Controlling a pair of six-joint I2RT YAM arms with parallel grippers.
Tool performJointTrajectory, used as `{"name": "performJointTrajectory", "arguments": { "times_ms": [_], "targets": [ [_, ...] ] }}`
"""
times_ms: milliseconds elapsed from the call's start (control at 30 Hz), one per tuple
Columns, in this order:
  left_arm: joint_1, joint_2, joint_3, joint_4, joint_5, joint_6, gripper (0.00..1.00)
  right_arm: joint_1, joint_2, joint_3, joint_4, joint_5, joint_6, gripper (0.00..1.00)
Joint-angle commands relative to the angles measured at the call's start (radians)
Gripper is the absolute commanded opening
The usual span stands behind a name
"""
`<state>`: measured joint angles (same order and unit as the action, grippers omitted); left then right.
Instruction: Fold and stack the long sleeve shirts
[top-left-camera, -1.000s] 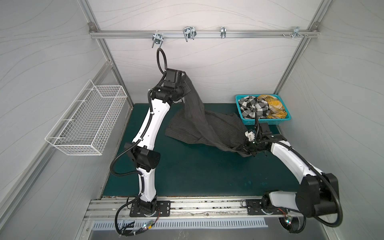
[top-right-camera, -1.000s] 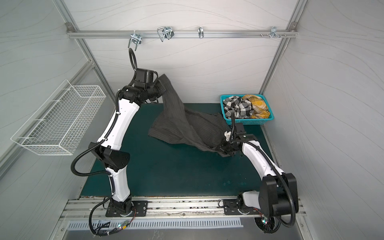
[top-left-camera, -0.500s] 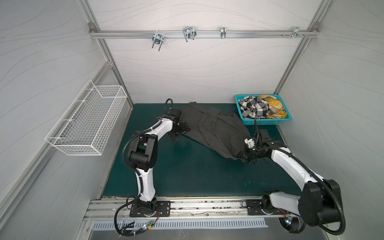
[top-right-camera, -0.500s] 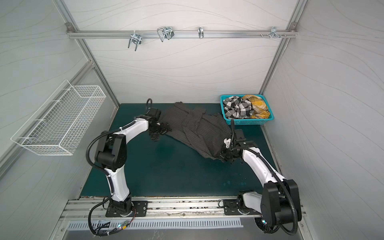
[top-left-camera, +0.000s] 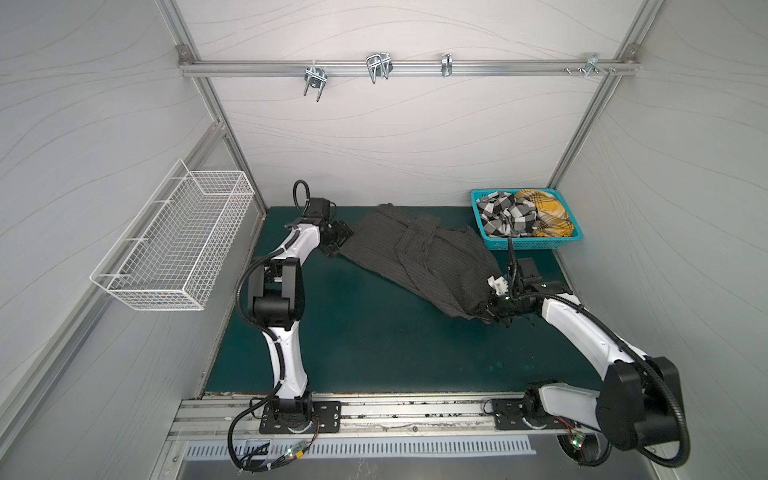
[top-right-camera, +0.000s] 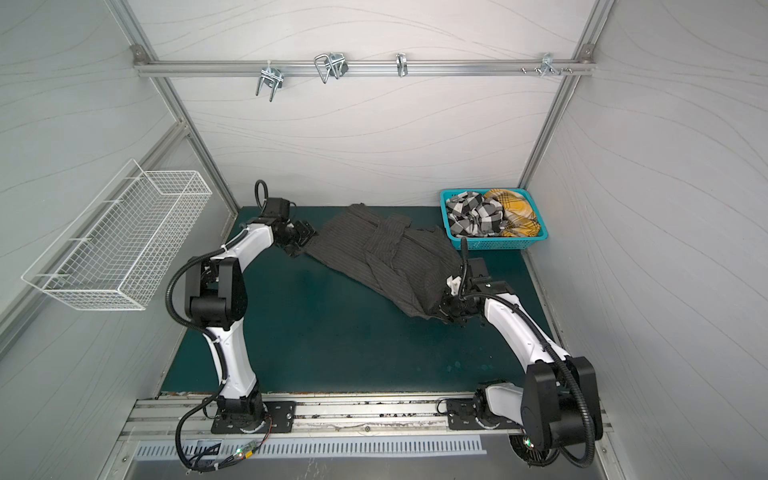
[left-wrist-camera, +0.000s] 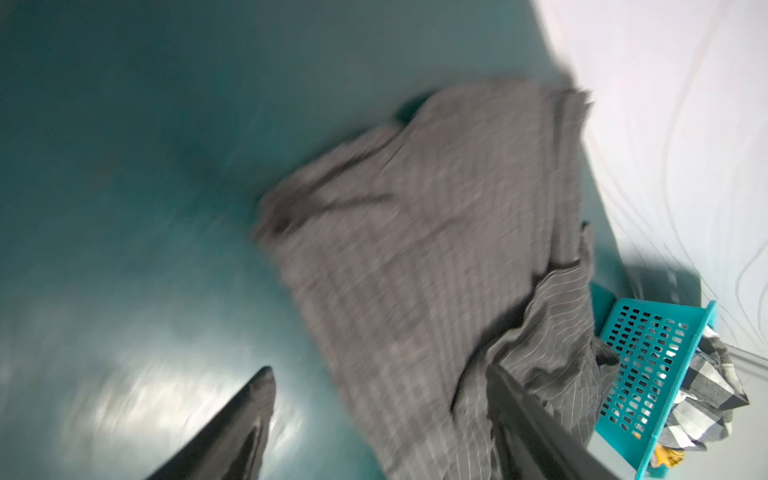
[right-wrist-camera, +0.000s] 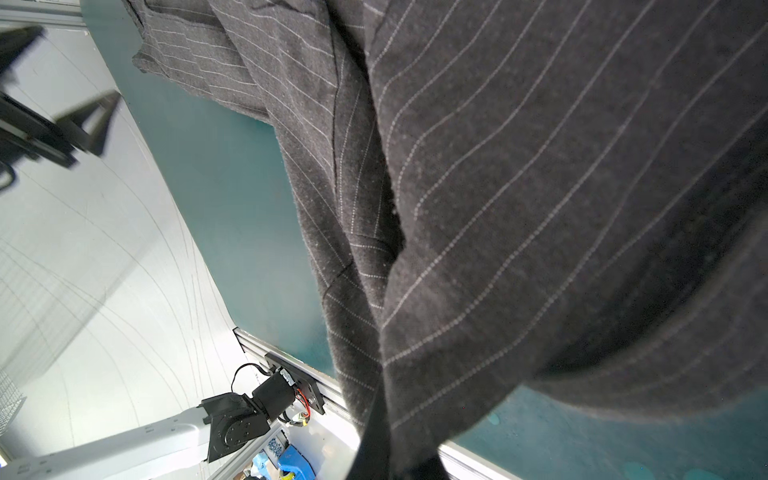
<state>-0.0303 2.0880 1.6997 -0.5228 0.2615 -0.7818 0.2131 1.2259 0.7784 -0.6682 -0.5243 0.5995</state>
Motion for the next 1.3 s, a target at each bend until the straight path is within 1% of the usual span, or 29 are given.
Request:
{"name": "performJointTrajectory", "arguments": {
  "times_ms": [0, 33, 100, 167, 200, 300, 333, 400, 533, 567, 633, 767, 833, 867, 933, 1033, 1133, 1267],
  "targets": [
    [-0.002, 0.107, 0.137, -0.125, -0.067, 0.064, 0.71, 0.006, 0.013, 0.024, -0.033, 0.007, -0.019, 0.0],
    [-0.002, 0.131, 0.192, -0.164, -0.091, 0.071, 0.66, 0.005, 0.016, 0.028, -0.034, 0.009, -0.02, 0.0],
    [-0.001, 0.17, 0.244, -0.259, -0.146, 0.072, 0.6, 0.006, 0.025, 0.038, -0.036, 0.01, -0.021, 0.0],
    [0.0, 0.171, 0.227, -0.28, -0.173, 0.064, 0.57, 0.005, 0.029, 0.045, -0.035, 0.013, -0.021, 0.0],
    [0.0, 0.163, 0.204, -0.273, -0.184, 0.062, 0.58, 0.005, 0.03, 0.048, -0.034, 0.014, -0.02, 0.0],
    [0.0, 0.142, 0.161, -0.264, -0.198, 0.054, 0.68, 0.003, 0.043, 0.06, -0.03, 0.013, -0.018, 0.0],
    [0.0, 0.14, 0.154, -0.259, -0.196, 0.054, 0.7, 0.005, 0.046, 0.063, -0.03, 0.014, -0.016, 0.0],
    [0.0, 0.152, 0.155, -0.251, -0.183, 0.055, 0.7, 0.005, 0.051, 0.069, -0.029, 0.011, -0.015, 0.0],
    [0.001, 0.205, 0.19, -0.243, -0.145, 0.043, 0.65, 0.004, 0.05, 0.078, -0.042, 0.011, -0.017, 0.0],
    [0.0, 0.218, 0.199, -0.238, -0.135, 0.037, 0.62, 0.004, 0.049, 0.08, -0.048, 0.015, -0.018, 0.0],
    [-0.001, 0.243, 0.214, -0.236, -0.12, 0.022, 0.52, 0.004, 0.048, 0.081, -0.057, 0.019, -0.022, 0.0],
    [-0.003, 0.269, 0.22, -0.227, -0.067, 0.001, 0.19, -0.002, 0.053, 0.081, -0.06, 0.021, -0.022, 0.0],
    [-0.003, 0.258, 0.206, -0.223, -0.058, -0.004, 0.04, -0.012, 0.059, 0.082, -0.055, 0.015, -0.018, 0.0],
    [-0.002, 0.246, 0.196, -0.22, -0.053, -0.008, 0.0, -0.024, 0.065, 0.084, -0.051, 0.004, -0.016, 0.0],
    [0.002, 0.212, 0.177, -0.216, -0.051, -0.007, 0.0, -0.051, 0.075, 0.088, -0.04, -0.025, -0.012, 0.0],
    [0.019, 0.094, 0.092, -0.199, -0.082, 0.003, 0.0, -0.091, 0.092, 0.098, -0.027, -0.069, -0.008, 0.0],
    [0.046, -0.099, -0.068, -0.174, -0.136, 0.011, 0.0, -0.095, 0.105, 0.112, -0.039, -0.056, -0.021, 0.0],
    [0.072, -0.349, -0.348, -0.176, -0.186, 0.03, 0.0, -0.092, 0.098, 0.079, -0.034, -0.054, -0.015, 0.0]
  ]
}}
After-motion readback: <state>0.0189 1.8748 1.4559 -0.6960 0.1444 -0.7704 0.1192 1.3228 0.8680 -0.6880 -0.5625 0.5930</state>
